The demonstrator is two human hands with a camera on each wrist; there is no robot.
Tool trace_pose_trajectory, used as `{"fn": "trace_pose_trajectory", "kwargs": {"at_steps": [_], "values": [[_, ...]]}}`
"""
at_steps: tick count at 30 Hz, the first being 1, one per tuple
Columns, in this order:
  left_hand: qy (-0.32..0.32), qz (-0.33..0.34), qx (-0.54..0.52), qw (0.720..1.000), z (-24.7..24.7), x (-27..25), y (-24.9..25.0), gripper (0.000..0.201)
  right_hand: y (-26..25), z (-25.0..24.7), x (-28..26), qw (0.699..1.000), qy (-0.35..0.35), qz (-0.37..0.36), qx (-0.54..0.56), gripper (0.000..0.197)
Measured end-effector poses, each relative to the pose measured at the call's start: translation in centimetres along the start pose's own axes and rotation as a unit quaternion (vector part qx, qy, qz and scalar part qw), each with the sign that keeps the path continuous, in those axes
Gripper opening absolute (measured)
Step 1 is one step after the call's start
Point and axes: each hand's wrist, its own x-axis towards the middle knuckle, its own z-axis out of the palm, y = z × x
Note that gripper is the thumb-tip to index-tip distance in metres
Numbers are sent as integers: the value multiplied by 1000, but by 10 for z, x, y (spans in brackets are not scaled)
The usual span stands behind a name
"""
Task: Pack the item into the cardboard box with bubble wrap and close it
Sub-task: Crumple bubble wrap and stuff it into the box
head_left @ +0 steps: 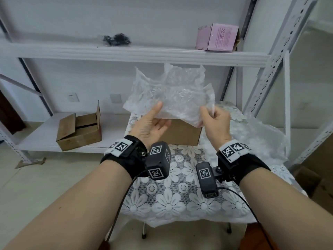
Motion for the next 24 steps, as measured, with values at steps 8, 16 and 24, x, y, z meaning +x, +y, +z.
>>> {"fn": "trace_pose_trajectory", "kwargs": {"at_steps": [8, 16, 24], "values": [[-50, -3, -28, 998, 5, 8, -1, 17, -6, -6, -10, 999, -35, -8, -31, 56], [-85, -10, 3, 996, 0, 5, 11, 25, -5, -5, 0, 974, 35, -11, -225, 42], [-50, 34, 240, 969, -8, 9, 29, 25, -29, 3, -2, 885, 73, -302, -347, 8]]}}
